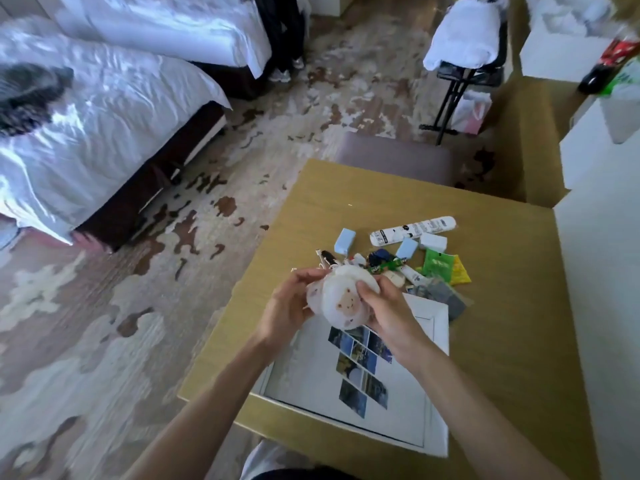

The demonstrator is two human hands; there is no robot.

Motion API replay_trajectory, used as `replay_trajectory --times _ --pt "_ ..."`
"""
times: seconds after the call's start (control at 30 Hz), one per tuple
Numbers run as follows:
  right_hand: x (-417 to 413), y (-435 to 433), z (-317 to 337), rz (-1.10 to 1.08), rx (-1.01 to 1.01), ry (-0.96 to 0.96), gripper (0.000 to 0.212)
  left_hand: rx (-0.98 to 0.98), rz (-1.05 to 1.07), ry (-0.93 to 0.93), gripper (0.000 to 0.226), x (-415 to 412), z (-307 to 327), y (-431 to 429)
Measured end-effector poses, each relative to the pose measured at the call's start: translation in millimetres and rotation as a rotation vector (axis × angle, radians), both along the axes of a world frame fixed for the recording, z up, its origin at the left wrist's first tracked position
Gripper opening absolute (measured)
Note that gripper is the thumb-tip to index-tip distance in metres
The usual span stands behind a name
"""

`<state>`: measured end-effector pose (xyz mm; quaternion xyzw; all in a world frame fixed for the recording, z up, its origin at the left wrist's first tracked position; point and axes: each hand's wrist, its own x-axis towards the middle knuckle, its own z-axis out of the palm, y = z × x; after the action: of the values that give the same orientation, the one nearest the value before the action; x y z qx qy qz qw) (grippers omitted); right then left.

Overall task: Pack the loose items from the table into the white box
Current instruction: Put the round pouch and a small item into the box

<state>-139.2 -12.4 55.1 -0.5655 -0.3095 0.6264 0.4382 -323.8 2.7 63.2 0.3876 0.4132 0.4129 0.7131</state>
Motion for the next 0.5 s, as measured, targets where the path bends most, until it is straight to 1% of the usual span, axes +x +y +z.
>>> replay_trajectory --times 0.07,0.13,0.2,0.27,0.37,0.4,0.43,0.5 --pt "-7 -8 -3 0.073 0.019 -0.035 0.019 0.023 -0.069 0.040 0.043 -5 -2 -5" --pt "-16 -16 -6 0.191 0.037 -0.077 0.022 0.052 -0.137 0.121 0.042 -10 -4 -9" --pt "-24 -22 -9 0.264 0.036 -0.151 0.021 0.087 -0.205 0.204 0.043 -15 -7 -12" --pt "-31 -26 -12 0.253 0.017 -0.176 0.020 0.124 -0.289 0.266 0.054 -23 -11 -11" --pt "-37 -28 -15 0.220 -0.023 -0.138 0.025 0.106 -0.412 0.254 0.067 -34 -11 -4" --pt "-37 -28 -15 0.228 -0.029 -0.114 0.031 0.103 -0.428 0.247 0.068 -37 -11 -1" --pt "-38 -28 -16 0.242 -0.026 -0.093 0.042 0.114 -0.427 0.247 0.068 -40 -10 2" --pt "-39 -29 -21 0.277 -0.004 -0.099 0.072 0.154 -0.402 0.265 0.064 -43 -10 7"
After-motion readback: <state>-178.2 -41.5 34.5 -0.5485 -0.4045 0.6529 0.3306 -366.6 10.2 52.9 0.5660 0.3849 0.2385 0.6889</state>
